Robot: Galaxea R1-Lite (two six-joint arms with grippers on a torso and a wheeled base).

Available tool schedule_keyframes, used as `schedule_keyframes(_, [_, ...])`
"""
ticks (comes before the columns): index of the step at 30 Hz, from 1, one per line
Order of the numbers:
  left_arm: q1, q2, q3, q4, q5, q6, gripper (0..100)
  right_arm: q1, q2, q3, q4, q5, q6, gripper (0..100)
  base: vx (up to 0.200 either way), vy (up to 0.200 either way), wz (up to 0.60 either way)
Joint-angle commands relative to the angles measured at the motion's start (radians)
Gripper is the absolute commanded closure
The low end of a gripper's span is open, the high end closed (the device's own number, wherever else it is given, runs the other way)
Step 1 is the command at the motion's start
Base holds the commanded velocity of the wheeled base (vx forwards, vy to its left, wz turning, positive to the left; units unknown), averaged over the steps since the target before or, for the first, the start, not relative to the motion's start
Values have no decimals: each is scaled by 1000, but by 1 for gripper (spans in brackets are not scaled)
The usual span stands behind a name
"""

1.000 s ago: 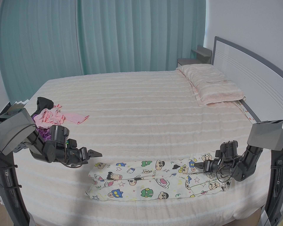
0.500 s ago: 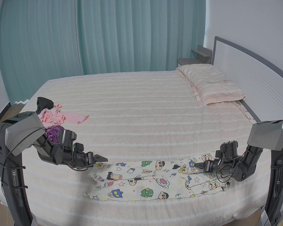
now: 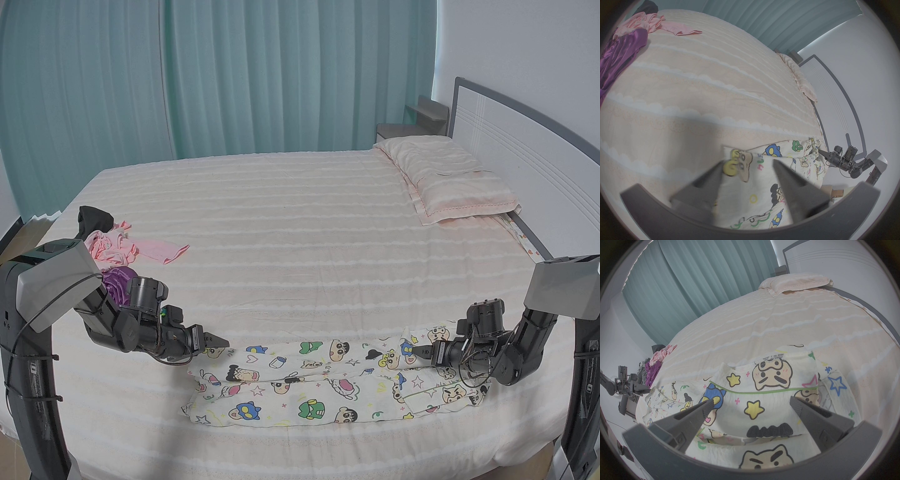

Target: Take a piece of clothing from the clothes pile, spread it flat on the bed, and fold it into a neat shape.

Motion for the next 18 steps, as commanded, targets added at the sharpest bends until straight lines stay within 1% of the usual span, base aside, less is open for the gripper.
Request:
schedule_keyframes(1, [11,1,-5,4,1,-1,100,0,1,0,0,0,0,0,0,0,0])
schedule_keyframes(12, [16,-19,-2,0,7,0,100,0,1,-1,1,0,0,0,0,0,0])
schedule_keyframes(18, [19,-82,11,4,8,-1,100,0,1,-3,0,0,0,0,0,0,0])
